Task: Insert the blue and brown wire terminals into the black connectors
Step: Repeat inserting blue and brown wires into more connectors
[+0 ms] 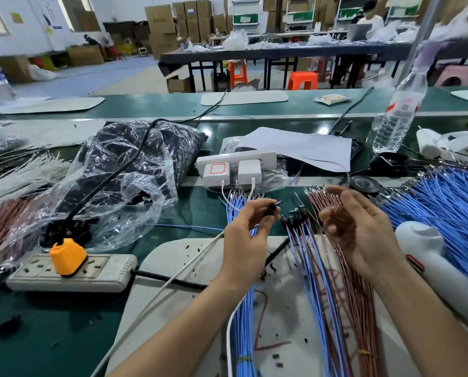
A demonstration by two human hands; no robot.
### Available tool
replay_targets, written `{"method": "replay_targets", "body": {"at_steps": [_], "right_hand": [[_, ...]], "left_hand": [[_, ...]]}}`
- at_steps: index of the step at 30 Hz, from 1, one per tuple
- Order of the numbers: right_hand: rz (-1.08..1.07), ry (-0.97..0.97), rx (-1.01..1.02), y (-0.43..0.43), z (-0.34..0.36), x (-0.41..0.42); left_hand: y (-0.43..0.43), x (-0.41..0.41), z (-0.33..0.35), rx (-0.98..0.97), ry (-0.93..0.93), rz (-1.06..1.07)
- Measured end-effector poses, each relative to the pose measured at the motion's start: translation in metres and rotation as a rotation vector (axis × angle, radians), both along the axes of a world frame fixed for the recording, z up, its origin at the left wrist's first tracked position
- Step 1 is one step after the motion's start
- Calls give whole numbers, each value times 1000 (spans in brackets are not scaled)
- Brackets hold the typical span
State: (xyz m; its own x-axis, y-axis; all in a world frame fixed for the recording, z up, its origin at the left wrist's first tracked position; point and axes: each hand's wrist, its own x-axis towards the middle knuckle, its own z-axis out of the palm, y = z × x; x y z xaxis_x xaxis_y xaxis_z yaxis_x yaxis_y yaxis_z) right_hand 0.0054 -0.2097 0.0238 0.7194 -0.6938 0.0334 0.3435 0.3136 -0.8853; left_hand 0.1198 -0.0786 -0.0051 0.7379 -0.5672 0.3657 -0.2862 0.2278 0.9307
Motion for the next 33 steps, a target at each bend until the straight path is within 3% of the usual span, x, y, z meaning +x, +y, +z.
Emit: {"method": "replay_targets", "body": {"at_steps": [7,16,33], "right_hand": [[-51,-116,-187,15,11,1],[-246,-104,-631,33,15,1],[-318,-41,-806,37,7,4]], "left_hand": [[1,-2,2,102,-120,-71],[2,-2,1,121,-148,-84],[2,-3,3,197,-228,-39]]}}
